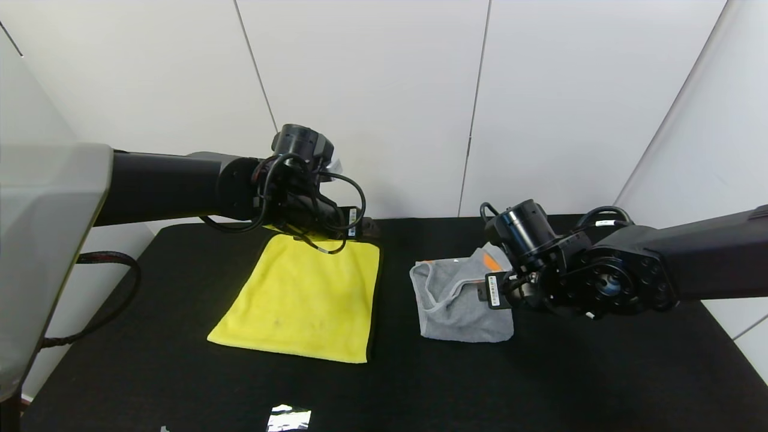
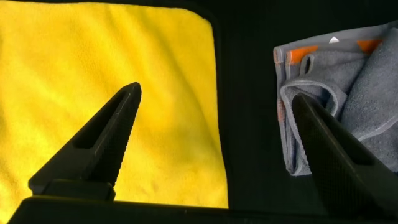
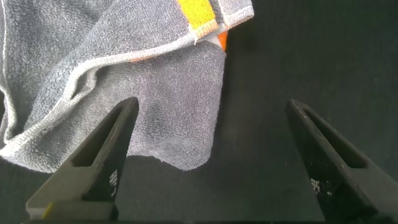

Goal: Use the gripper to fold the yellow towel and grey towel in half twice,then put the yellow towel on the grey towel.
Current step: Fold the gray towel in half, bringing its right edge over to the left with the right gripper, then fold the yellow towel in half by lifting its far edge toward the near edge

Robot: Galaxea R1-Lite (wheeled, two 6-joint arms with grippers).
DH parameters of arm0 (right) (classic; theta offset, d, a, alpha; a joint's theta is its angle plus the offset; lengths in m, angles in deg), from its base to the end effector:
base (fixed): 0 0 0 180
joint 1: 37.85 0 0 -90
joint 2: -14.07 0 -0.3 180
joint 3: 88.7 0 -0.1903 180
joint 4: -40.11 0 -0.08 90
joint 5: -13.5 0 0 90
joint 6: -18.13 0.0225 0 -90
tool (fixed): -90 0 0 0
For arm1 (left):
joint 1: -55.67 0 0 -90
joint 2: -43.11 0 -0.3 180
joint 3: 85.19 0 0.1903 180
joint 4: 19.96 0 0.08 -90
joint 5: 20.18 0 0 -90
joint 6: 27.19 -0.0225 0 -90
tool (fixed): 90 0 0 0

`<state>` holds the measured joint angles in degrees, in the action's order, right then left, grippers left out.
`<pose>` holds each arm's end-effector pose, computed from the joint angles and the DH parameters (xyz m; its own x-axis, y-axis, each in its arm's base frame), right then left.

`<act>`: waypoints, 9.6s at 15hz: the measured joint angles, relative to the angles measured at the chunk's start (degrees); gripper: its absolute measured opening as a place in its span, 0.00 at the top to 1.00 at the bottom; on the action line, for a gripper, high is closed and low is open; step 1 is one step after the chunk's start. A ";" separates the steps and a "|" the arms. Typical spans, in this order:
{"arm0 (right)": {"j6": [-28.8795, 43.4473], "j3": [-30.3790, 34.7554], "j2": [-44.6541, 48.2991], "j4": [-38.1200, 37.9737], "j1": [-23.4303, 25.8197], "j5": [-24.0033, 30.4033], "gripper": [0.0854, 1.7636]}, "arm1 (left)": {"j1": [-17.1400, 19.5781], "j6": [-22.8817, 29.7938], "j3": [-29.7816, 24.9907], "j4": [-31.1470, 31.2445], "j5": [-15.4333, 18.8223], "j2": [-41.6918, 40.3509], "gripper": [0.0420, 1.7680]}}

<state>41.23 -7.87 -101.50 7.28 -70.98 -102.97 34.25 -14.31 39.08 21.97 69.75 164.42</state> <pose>0.3216 0.1979 0.1410 0.7331 -0.0538 -0.6779 0.0230 0.9983 -0.0543 0.3962 -0.1554 0.2017 0.7242 -0.2828 -0.6289 0.2246 0.9590 -0.1726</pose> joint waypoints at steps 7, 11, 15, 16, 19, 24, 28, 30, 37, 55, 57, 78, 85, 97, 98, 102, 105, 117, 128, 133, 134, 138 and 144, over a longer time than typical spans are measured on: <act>0.05 -0.82 -2.76 0.98 0.17 0.35 0.04 | -0.02 -0.06 0.00 -0.04 0.00 0.00 0.03; 0.02 -3.06 -5.13 1.28 0.76 0.41 0.04 | -0.02 -0.06 0.00 -0.11 0.00 0.00 0.03; -0.24 -4.84 -7.36 5.11 1.52 1.45 0.04 | -0.02 0.00 0.00 -0.04 0.00 -0.13 0.03; -0.48 -4.96 -7.69 6.49 1.55 1.40 0.04 | -0.05 0.00 -0.02 -0.02 0.00 -0.20 0.03; -1.45 -5.05 -8.47 13.56 1.37 1.60 0.04 | 0.00 0.00 -0.16 0.00 -0.02 -0.30 0.03; -5.42 -4.35 -9.79 23.95 0.20 5.80 0.04 | -0.02 0.02 -0.18 -0.02 0.00 -0.44 0.03; -5.51 -4.46 -9.83 24.04 -0.49 6.08 0.03 | 0.00 0.09 -0.18 0.00 0.02 -0.61 0.03; -5.47 -4.49 -9.68 23.80 -0.63 6.95 0.03 | 0.09 0.11 -0.18 0.00 0.02 -0.80 0.03; -5.49 -4.24 -7.64 21.93 -1.89 8.00 0.03 | 0.83 -0.30 -0.18 0.00 -0.06 -2.01 0.03; -14.41 3.89 4.88 21.80 -7.33 17.65 0.03 | 6.49 -16.82 -22.08 -0.22 0.15 -19.38 0.03; -15.75 5.00 5.45 21.80 -8.68 17.77 0.03 | 8.23 -19.09 -25.30 -0.16 0.65 -22.03 0.03; -22.89 -5.12 -6.46 16.27 -19.24 19.76 0.03 | 28.86 -59.99 -41.97 1.01 18.32 -24.54 0.03; -21.65 -10.25 -13.48 13.29 -20.39 18.37 0.03 | 30.06 -61.51 -41.51 0.93 17.31 -17.76 0.03; -17.55 -20.57 -22.33 8.57 -20.72 13.98 0.03 | 29.71 -62.45 -36.05 3.36 12.93 -9.90 0.03; -17.47 -20.83 -22.72 8.56 -20.70 13.31 0.03 | 29.68 -62.45 -35.89 3.34 12.68 -9.48 0.03; -16.94 -21.09 -23.58 8.46 -20.64 13.09 0.03 | 29.49 -62.45 -35.30 3.30 10.87 -8.02 0.03; -15.80 -22.16 -23.97 6.29 -20.64 13.08 0.03 | 29.35 -62.43 -34.67 3.32 10.85 -7.47 0.03; -13.31 -26.62 -26.42 2.86 -20.91 10.51 0.03 | 29.62 -61.93 -32.93 3.12 11.68 -4.55 0.03; -13.29 -26.87 -27.10 2.90 -21.03 10.57 0.92 | 29.29 -61.75 -31.85 3.19 11.86 -3.36 0.61; -13.18 -26.93 -27.04 2.89 -20.99 10.57 0.97 | 29.29 -61.75 -31.66 3.34 12.00 -3.62 0.96; -13.17 -26.93 -26.97 2.89 -20.99 10.57 0.97 | 29.29 -61.75 -31.66 3.36 12.19 -3.72 0.96; -11.80 -26.93 -26.50 2.82 -20.86 10.90 0.97 | 29.44 -61.66 -31.63 5.08 14.41 -3.97 0.96; -10.68 -26.82 -25.45 1.72 -21.00 12.41 0.97 | 30.10 -61.57 -29.68 10.78 14.93 -4.61 0.96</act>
<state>30.55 -34.69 -126.95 9.00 -91.99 -90.56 64.35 -75.88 9.39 32.74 84.68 159.81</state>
